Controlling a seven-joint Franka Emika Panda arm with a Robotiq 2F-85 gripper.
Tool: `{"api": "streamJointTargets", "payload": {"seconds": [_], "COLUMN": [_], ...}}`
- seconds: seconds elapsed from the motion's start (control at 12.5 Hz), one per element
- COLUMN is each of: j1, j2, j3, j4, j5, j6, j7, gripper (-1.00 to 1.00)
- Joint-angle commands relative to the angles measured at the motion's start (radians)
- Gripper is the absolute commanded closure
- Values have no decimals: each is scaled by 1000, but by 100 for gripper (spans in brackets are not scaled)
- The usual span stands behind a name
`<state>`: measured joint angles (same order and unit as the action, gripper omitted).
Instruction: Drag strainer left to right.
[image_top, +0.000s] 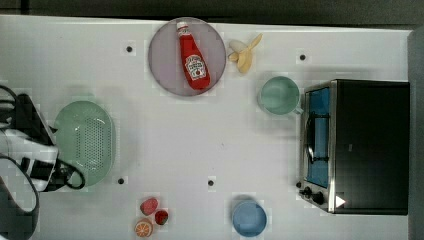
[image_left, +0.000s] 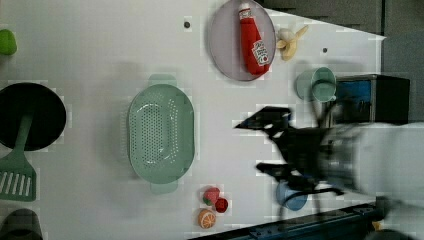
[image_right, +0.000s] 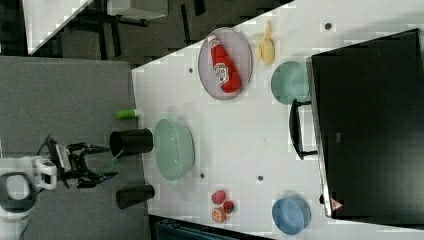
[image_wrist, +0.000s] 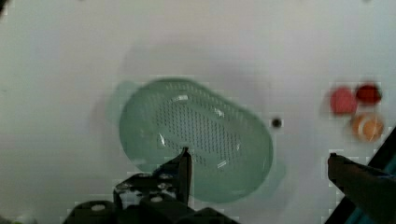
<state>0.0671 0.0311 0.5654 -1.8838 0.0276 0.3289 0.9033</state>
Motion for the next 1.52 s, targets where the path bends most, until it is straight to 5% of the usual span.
{"api": "streamJointTargets", "payload": {"seconds": [0.08, 0.4, 0.8, 1.52], "j1": [-14, 0, 28, 246], "j2": [29, 166, 364, 547], "j3": [9, 13, -27, -291], "j4": [-108, -229, -240, -231], "j5": [-34, -37, -37, -37], "j6": [154, 425, 609, 792], "j7": [362, 408, 438, 437], "gripper": [-100, -100, -100, -100]}}
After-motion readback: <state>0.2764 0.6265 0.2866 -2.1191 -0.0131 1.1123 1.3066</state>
